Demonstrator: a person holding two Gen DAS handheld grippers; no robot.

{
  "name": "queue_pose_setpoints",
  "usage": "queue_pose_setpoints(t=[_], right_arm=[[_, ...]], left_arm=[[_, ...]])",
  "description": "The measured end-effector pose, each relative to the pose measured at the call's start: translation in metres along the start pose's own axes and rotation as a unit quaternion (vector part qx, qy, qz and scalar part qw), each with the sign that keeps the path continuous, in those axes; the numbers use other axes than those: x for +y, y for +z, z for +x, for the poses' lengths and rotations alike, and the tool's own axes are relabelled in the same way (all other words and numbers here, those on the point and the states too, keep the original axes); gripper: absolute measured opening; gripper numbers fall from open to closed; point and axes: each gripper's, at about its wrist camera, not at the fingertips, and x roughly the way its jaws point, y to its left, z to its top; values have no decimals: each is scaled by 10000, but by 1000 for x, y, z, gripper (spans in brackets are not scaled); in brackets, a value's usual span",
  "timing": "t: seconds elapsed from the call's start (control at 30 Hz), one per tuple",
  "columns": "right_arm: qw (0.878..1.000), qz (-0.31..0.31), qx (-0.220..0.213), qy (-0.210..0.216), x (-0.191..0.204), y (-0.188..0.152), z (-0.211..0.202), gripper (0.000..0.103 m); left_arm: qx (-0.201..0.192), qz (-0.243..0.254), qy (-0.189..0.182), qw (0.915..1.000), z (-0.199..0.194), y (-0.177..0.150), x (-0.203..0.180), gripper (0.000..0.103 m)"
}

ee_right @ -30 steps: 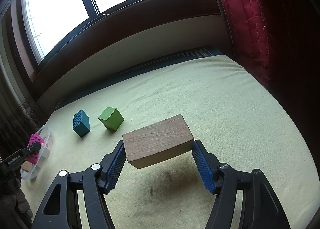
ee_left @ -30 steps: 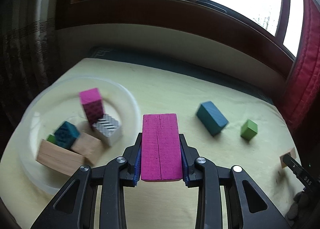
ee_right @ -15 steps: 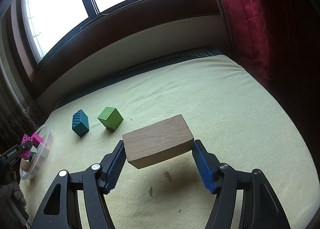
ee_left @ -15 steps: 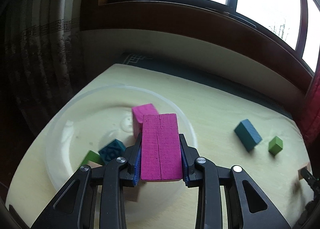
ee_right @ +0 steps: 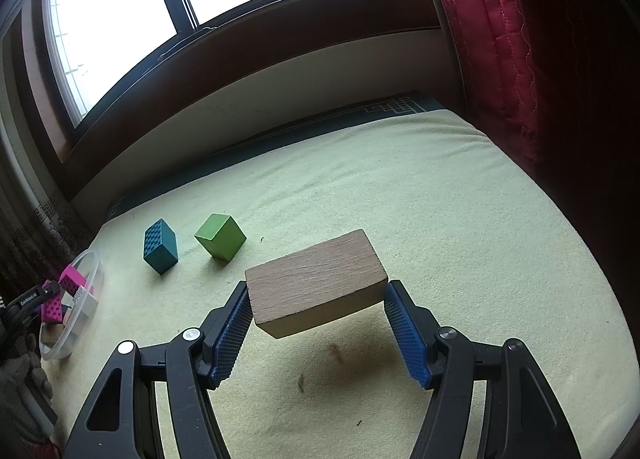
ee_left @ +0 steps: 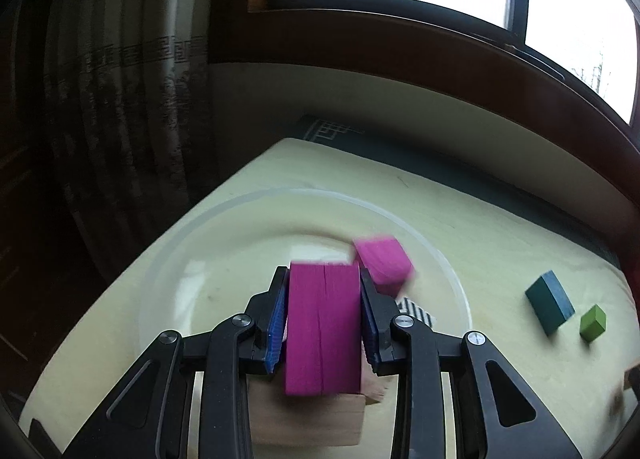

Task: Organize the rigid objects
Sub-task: 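Carry the pink block into the bowl and open the left tool, then carry the light wooden block into the bowl and open the right tool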

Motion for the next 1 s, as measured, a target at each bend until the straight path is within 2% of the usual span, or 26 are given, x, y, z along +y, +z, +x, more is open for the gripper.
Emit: queue_pose_setpoints(t=[0.13, 0.47, 0.6, 0.77, 0.87, 1.0], right_arm=[[10000, -2, 2, -1, 0, 0, 0, 70], [10000, 8, 2, -34, -3, 2, -3, 70], [10000, 18, 1, -77, -2, 2, -2, 70], [9999, -60, 38, -151, 3, 2, 1, 70], [9994, -214, -45, -254, 10, 2, -4, 70], [9999, -120, -116, -39, 24, 5, -17, 70]], left_arm=[[-88, -27, 89, 9999, -3, 0, 3, 46], [-116, -76, 59, 9999, -8, -5, 3, 55], [-115, -206, 79, 9997, -15, -7, 7, 65], [-214, -343, 90, 9991, -31, -12, 12, 68], [-303, -330, 87, 9990, -41, -16, 12, 73], [-414, -223, 101, 9988, -52, -24, 11, 74]])
